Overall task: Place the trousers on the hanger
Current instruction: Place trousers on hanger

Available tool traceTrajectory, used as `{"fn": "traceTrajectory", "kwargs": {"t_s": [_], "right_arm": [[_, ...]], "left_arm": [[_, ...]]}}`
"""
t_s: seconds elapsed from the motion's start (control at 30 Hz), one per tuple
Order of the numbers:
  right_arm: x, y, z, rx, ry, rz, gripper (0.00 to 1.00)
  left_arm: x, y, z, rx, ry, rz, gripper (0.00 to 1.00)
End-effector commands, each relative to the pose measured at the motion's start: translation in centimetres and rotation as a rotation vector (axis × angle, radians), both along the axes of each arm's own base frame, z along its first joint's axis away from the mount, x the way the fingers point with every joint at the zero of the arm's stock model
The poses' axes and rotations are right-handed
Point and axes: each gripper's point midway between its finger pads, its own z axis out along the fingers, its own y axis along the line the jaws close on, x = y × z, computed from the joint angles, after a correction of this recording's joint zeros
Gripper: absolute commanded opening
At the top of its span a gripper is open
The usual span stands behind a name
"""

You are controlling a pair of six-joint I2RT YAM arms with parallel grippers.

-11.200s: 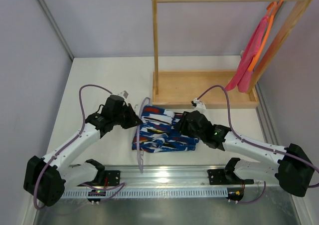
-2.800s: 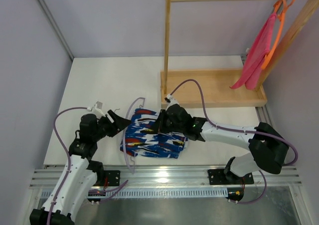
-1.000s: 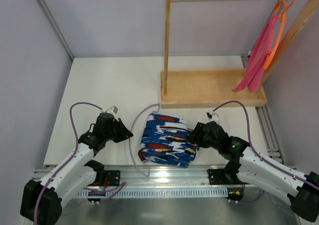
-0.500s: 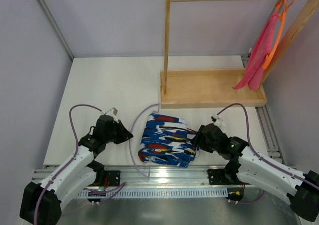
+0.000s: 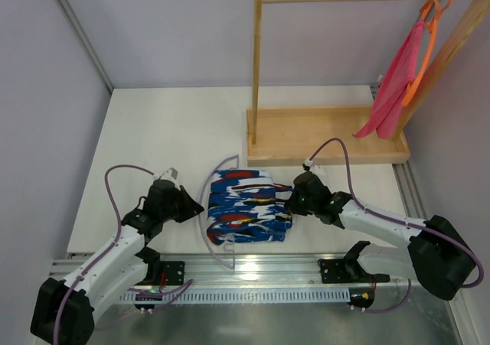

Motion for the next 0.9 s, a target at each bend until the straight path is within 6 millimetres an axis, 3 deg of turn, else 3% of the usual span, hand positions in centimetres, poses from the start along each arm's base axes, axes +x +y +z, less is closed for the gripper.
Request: {"fn": "traceTrajectory", "kwargs": {"t_s": [0.0,0.03,0.07,0.13,0.17,0.2,0.3,0.43,0.5,0.67,0.87], "right_arm": [[2.7,1.9,2.6,0.035,-0.116,0.069,0.04],[2.5,1.9,2.8,0.037,-0.114,0.078,0.09],[2.5,1.9,3.7,0.050,-0.128,0.081,0.26],[1.5,1.1,4.4,0.024,-0.107,0.091,0.43],[1.5,1.4,6.5,0.064,-0.152,0.100,0.51],[0.9,1.3,7.2,0.076,-0.146,0.120,0.60],[0.3,2.6,10.4,0.176,-0.205,0.184,0.72],[-0.8,6.2,11.9,0.339,-0.199,0.333,0.79],[-0.3,6.6,11.4,0.334,-0.194,0.332,0.80],[0.1,6.7,7.6,0.289,-0.128,0.316,0.80],[-0.6,8.9,6.7,0.383,-0.105,0.378,0.81]], "left_arm": [[0.8,-1.0,1.3,-0.067,-0.063,-0.008,0.00],[0.7,-0.8,1.2,-0.054,-0.062,-0.004,0.00],[0.7,-0.7,1.5,-0.055,-0.078,-0.005,0.00],[0.7,-0.4,1.6,-0.037,-0.091,-0.003,0.00],[0.8,-0.3,1.8,-0.034,-0.101,-0.003,0.00],[0.8,-0.3,1.9,-0.032,-0.106,-0.006,0.00],[0.9,-0.4,1.8,-0.030,-0.106,-0.011,0.00],[0.8,-0.5,1.3,-0.031,-0.097,-0.024,0.00],[0.7,-0.6,1.1,-0.032,-0.095,-0.028,0.00],[0.2,-0.4,0.3,-0.028,-0.091,-0.032,0.00],[0.3,0.4,0.0,0.002,-0.102,-0.005,0.00]]}}
